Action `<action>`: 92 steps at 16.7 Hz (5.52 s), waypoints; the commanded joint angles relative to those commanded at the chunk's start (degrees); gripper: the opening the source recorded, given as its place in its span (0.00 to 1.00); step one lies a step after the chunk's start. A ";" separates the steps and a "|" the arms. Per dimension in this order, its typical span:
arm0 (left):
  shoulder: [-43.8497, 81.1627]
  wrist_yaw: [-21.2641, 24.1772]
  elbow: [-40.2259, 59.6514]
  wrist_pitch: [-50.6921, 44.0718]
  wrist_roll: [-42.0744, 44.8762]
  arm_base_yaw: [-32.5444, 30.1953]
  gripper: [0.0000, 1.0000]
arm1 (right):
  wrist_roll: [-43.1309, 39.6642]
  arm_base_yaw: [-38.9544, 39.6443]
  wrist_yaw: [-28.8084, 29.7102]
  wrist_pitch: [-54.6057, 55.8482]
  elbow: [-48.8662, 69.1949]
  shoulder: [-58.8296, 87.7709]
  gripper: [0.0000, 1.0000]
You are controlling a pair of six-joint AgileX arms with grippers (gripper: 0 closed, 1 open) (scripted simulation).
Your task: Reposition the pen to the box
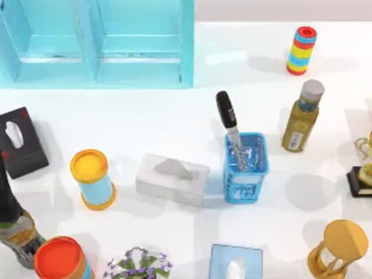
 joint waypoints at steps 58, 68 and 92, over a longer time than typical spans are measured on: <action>0.00 0.00 0.00 0.00 0.00 0.00 1.00 | -0.43 29.01 -20.46 25.79 43.78 104.39 0.32; 0.00 0.00 0.00 0.00 0.00 0.00 1.00 | -0.43 29.01 -20.46 25.79 43.78 104.39 0.00; 0.00 0.00 0.00 0.00 0.00 0.00 1.00 | -20.51 6.82 -41.58 -17.83 59.43 82.30 0.00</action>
